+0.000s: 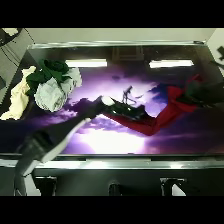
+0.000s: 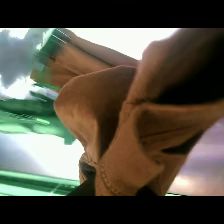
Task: Fold the shirts.
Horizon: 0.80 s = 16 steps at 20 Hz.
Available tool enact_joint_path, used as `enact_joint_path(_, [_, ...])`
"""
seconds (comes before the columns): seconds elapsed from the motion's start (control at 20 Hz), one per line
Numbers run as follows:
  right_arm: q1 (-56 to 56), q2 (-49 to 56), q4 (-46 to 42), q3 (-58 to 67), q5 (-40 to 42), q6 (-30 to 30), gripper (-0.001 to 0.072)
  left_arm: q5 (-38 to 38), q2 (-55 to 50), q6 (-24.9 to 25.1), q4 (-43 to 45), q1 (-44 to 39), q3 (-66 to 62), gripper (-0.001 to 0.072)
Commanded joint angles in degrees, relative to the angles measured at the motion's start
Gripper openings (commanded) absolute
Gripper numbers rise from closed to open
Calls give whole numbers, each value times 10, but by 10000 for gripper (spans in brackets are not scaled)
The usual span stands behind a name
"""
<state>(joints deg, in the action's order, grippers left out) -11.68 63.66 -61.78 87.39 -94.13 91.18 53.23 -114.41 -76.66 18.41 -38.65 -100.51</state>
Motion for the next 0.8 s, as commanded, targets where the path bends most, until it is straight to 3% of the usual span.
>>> enact_joint_path(0.0, [75,55,0,0,58,1,63,35,110,-16,256,96,0,25])
enact_joint_path(0.1, [148,107,5,0,142,2,63,42,190,-20,322,169,0,26])
enact_joint_path(0.3, [252,237,64,0,271,16,64,48,333,-43,330,293,0,28])
enact_joint_path(0.5, [287,350,195,0,334,17,65,49,438,-43,333,326,0,28])
enact_joint_path(0.55, [288,369,216,0,351,27,190,49,454,-37,333,325,0,29])
enact_joint_path(0.6, [286,381,233,0,358,36,566,49,466,-32,333,324,0,28])
enact_joint_path(0.65, [278,384,232,0,358,34,683,49,473,-32,333,323,0,29])
enact_joint_path(0.75, [249,370,216,1,339,33,711,49,478,-28,333,324,0,29])
